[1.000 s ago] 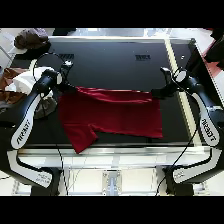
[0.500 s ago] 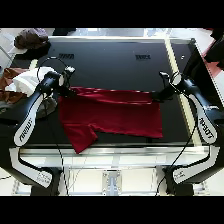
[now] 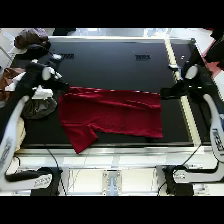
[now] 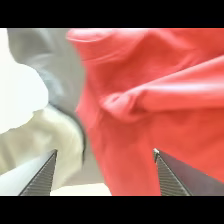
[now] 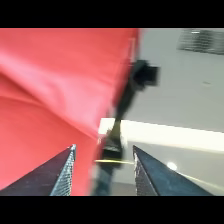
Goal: Fold the shirts.
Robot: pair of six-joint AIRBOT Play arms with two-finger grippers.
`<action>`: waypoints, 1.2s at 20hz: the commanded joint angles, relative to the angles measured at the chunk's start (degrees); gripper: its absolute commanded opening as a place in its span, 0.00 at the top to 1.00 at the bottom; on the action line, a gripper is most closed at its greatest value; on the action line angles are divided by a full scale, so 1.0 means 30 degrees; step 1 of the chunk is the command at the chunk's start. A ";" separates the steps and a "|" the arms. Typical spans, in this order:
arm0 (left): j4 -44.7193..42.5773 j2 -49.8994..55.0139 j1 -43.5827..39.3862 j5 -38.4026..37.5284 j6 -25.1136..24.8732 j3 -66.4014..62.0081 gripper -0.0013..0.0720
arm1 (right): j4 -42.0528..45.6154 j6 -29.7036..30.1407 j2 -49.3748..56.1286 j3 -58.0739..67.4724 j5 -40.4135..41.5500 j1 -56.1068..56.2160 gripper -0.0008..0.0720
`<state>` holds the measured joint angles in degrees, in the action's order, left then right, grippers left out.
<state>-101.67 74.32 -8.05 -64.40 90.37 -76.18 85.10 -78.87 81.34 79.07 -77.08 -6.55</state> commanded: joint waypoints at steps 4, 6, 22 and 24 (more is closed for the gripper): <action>0.1880 -1.3202 0.1756 -0.0546 1.0273 1.2604 0.04 | -0.1158 0.0044 -0.3767 -0.1042 -0.0670 -0.3796 0.43; 0.6506 -1.6415 0.2433 -0.0546 1.1249 1.6473 0.21 | -0.1494 0.0131 -0.3942 -0.0998 -0.0313 -0.4131 0.43; 2.0742 -0.7286 1.1176 -0.0525 -0.3453 2.1121 0.30 | -0.3002 0.1545 -0.3920 -0.0976 -0.1188 -0.4109 0.43; 1.9970 -0.7293 1.1570 -0.0780 -0.3577 2.0786 0.30 | -0.3002 0.1537 -0.3920 -0.0976 -0.1668 -0.4109 0.43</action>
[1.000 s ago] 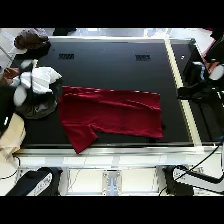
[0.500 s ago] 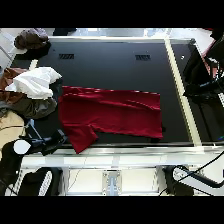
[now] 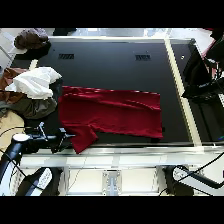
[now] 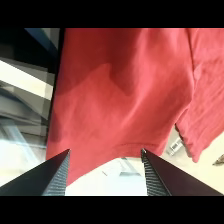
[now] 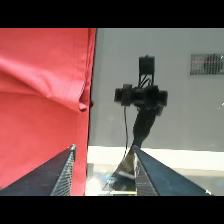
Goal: Fold the shirts.
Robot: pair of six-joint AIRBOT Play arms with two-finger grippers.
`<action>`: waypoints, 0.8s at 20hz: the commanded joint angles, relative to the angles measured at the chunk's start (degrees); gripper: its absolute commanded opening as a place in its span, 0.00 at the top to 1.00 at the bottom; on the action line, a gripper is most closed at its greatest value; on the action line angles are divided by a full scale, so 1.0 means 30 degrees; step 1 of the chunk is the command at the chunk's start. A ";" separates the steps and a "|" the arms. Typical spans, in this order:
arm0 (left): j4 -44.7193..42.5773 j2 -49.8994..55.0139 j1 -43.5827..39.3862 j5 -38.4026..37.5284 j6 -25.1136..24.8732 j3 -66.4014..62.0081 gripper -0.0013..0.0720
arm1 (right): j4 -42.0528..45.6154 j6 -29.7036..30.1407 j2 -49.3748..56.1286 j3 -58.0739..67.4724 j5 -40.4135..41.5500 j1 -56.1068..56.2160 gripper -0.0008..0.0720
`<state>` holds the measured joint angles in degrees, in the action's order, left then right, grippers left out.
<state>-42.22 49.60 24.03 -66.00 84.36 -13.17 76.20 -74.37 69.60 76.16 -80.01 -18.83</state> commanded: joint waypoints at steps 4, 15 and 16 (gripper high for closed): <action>-0.0430 0.1013 0.0947 -0.0248 -0.1574 -0.1260 0.30 | -0.0444 0.0015 -0.0007 -0.0007 -0.0772 -0.0015 0.43; -0.2186 0.1792 0.0743 0.0204 -0.1843 -0.1268 0.36 | -0.1982 -0.0044 -0.0007 -0.0007 -0.0823 -0.0015 0.43; -0.1778 0.2113 0.0503 0.0204 -0.2142 -0.1268 0.36 | -0.1989 -0.0051 -0.0007 -0.0007 -0.0831 -0.0015 0.43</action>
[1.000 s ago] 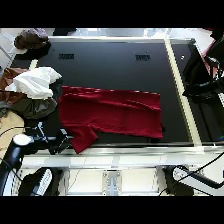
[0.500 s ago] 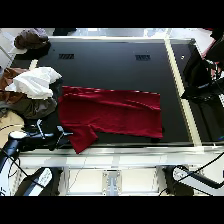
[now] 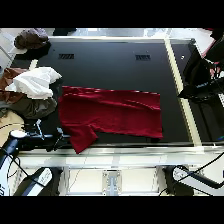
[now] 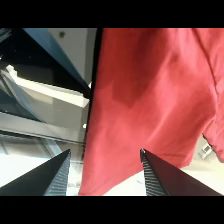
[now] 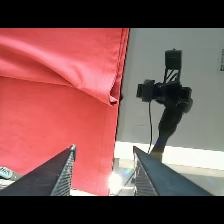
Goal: Fold the shirts.
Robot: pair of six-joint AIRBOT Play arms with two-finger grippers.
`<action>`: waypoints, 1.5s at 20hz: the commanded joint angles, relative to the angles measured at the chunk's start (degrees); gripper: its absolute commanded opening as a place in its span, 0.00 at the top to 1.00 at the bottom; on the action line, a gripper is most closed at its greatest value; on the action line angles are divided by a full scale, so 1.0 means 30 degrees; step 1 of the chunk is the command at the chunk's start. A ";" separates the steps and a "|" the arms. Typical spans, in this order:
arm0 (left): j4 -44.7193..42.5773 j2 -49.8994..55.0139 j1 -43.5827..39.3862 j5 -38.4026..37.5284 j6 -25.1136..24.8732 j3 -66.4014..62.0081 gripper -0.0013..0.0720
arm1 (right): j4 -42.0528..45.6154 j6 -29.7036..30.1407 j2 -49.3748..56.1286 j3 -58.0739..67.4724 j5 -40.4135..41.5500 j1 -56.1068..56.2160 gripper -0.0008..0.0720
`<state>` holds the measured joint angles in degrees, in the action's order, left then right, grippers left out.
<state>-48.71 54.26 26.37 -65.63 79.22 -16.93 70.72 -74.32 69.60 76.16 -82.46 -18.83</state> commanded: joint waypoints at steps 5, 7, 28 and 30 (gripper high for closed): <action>0.2390 0.2280 -0.2506 0.1326 -0.1290 -0.0015 0.46 | -0.0255 -0.0073 -0.0007 -0.0007 -0.0073 -0.0015 0.43; 0.2419 0.2317 -0.2973 0.1603 -0.1290 -0.0015 0.76 | -0.0328 -0.0073 -0.0015 -0.0007 -0.0284 -0.0015 0.43; 0.2251 -0.1188 -0.2892 0.0401 -0.1574 -0.0947 0.97 | -0.6098 -0.0430 -0.0911 -1.4892 -0.0022 -0.4940 0.43; 0.2251 -0.1202 -0.2892 0.0189 -0.1581 -0.0947 0.97 | -0.5967 -0.0561 -0.0765 -1.4928 -0.0197 -0.4881 0.43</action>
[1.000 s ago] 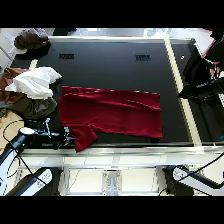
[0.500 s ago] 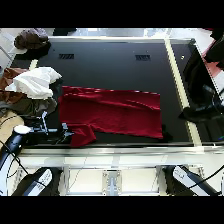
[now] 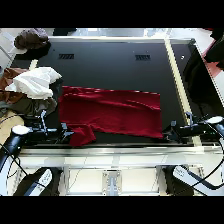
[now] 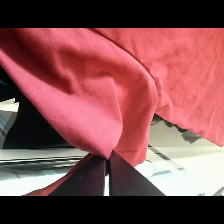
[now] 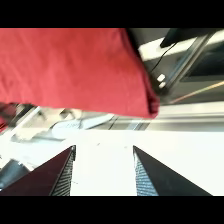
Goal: Fold the shirts.
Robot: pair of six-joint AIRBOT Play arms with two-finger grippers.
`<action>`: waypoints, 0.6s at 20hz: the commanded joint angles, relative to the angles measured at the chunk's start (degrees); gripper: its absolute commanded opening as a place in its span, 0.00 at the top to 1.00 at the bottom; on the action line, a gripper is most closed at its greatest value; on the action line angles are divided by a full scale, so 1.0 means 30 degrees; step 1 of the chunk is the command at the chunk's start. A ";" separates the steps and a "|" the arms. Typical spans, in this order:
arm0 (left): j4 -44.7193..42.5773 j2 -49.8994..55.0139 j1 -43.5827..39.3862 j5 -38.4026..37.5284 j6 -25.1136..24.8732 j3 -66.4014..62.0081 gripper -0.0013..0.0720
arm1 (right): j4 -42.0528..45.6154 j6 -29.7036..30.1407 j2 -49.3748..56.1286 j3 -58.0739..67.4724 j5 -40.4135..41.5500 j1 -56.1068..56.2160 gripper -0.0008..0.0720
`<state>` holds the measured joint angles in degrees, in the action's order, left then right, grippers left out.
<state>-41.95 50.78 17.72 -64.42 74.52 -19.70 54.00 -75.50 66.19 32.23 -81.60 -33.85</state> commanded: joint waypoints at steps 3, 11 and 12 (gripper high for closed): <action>0.0000 -0.0044 -0.0007 -0.0335 -0.0146 -0.0022 0.97 | -0.0007 -0.0619 0.0372 -0.0284 -0.0474 0.0131 0.43; 0.0000 -0.0044 -0.0007 -0.0328 -0.0663 -0.0022 0.97 | 0.0503 -0.1035 0.0386 -0.0284 0.1683 0.0131 0.43; 0.0000 -0.0044 -0.0007 -0.0321 -0.0663 -0.0022 0.97 | 0.0495 -0.1035 0.0532 -0.0284 0.1668 0.0131 0.43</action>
<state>-41.95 50.70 17.72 -65.41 72.90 -19.70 55.27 -78.24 67.44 31.40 -79.07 -33.50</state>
